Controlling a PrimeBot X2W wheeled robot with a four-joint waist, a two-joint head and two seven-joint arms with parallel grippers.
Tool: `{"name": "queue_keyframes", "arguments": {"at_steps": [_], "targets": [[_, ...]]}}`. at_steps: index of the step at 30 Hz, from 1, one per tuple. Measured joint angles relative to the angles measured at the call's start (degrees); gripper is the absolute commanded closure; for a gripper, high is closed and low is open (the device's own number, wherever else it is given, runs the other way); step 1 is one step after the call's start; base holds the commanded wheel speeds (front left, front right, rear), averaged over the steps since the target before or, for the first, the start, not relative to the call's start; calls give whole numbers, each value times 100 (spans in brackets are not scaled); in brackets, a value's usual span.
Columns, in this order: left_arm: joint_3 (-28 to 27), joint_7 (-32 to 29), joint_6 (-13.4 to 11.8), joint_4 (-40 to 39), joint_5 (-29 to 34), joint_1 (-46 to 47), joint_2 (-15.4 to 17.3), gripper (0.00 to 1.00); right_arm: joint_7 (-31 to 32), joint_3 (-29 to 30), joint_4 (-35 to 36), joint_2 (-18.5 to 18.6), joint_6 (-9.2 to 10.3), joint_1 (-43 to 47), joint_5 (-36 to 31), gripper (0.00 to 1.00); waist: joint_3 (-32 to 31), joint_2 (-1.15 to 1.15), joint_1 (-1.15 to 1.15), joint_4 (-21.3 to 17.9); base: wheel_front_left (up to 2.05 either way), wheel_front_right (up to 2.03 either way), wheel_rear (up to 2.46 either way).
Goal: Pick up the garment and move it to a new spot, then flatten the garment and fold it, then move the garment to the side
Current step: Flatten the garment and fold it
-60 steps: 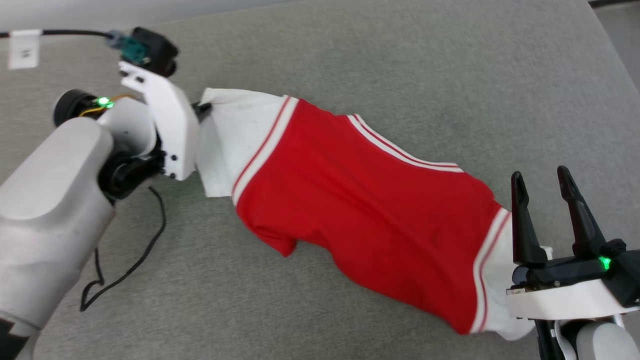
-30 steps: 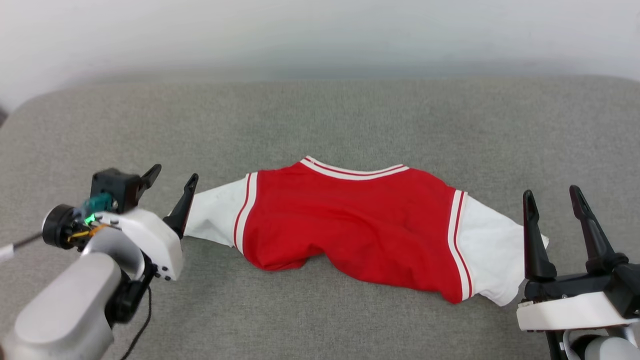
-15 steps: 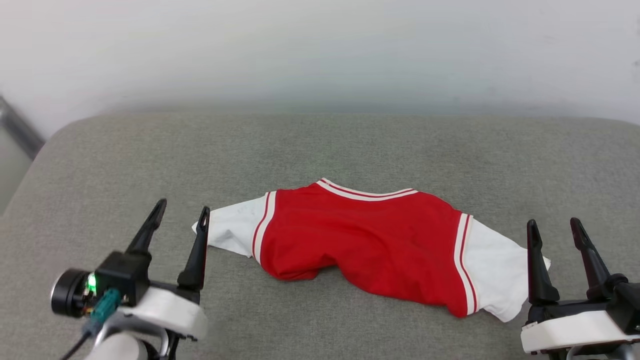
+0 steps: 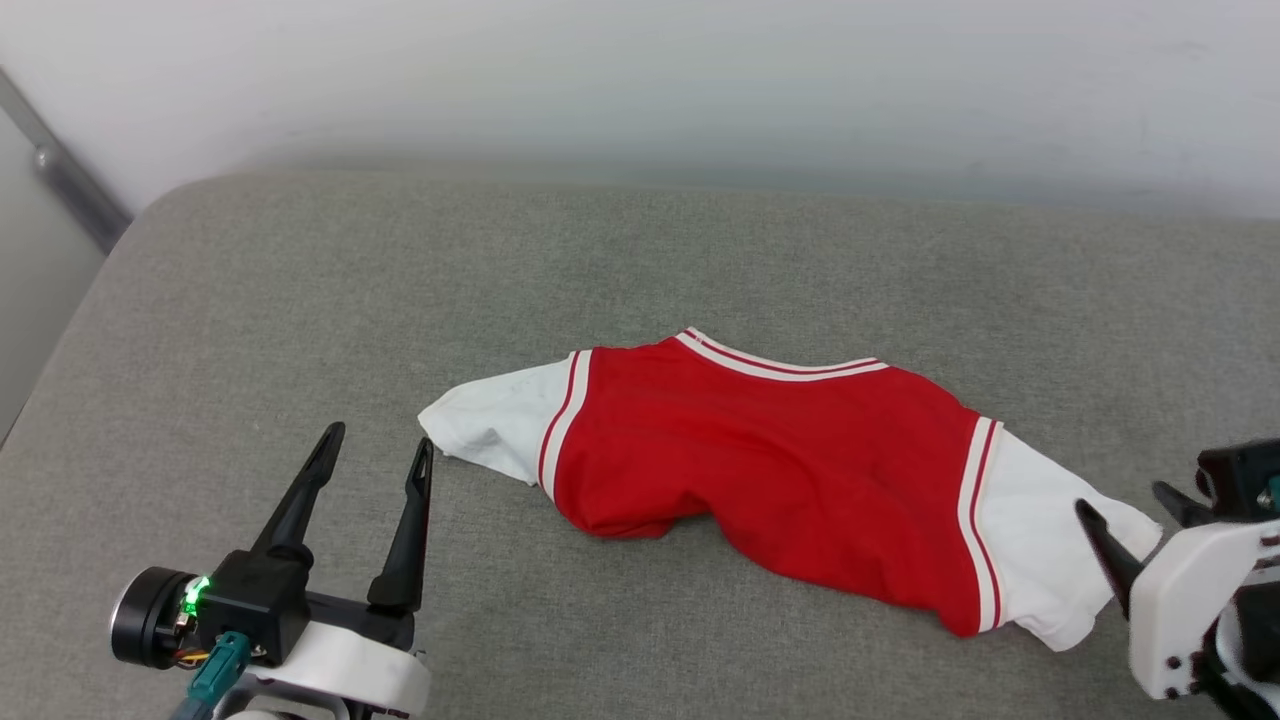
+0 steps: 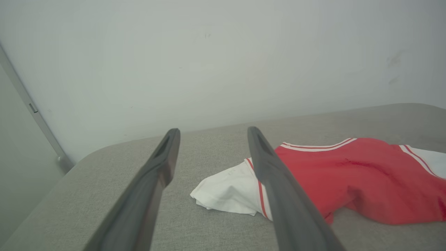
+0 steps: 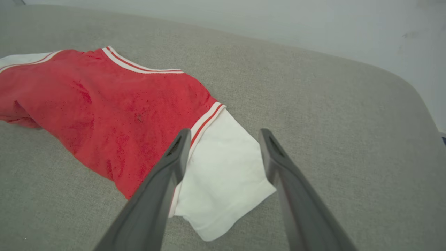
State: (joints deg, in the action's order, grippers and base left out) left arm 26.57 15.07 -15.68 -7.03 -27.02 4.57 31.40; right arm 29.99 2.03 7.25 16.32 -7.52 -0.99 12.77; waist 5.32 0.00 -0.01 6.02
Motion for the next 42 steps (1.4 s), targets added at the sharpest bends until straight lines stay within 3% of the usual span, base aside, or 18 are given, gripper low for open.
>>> {"name": "queue_keyframes", "arguments": {"at_steps": [2,5,11,20,29,30,31,37,42], "targets": [[-22,0,52,-4,42,18,-7,0,938,2,99,420,0,-110,154,0,84,0,0,60,0,0,0],[-55,0,105,-16,90,77,-77,0,2020,79,190,736,1,-256,346,0,225,0,0,159,0,0,0],[-45,0,210,-14,178,219,-205,0,3051,427,-13,926,1,-549,500,0,536,0,1,391,0,0,0],[-79,0,354,5,258,391,-313,0,2761,1067,-771,712,1,-639,133,0,923,0,1,778,0,0,0],[-131,-8,445,66,191,454,-275,0,2334,767,-1241,702,14,-715,162,0,1112,0,1,892,0,0,0],[-137,-31,461,93,157,478,-272,0,2301,715,-1288,722,15,-727,216,58,1113,0,1,885,0,0,0],[-137,-80,470,143,126,508,-268,0,2257,655,-1312,756,19,-730,247,100,1109,0,1,875,0,0,0],[-119,-432,623,335,-20,626,-115,0,1780,436,-1282,848,-2,-749,196,100,1037,0,1,713,0,0,0],[-249,-1263,988,391,-312,1181,333,0,1718,492,-801,916,0,-739,232,100,1018,0,1,493,0,0,0]]}}
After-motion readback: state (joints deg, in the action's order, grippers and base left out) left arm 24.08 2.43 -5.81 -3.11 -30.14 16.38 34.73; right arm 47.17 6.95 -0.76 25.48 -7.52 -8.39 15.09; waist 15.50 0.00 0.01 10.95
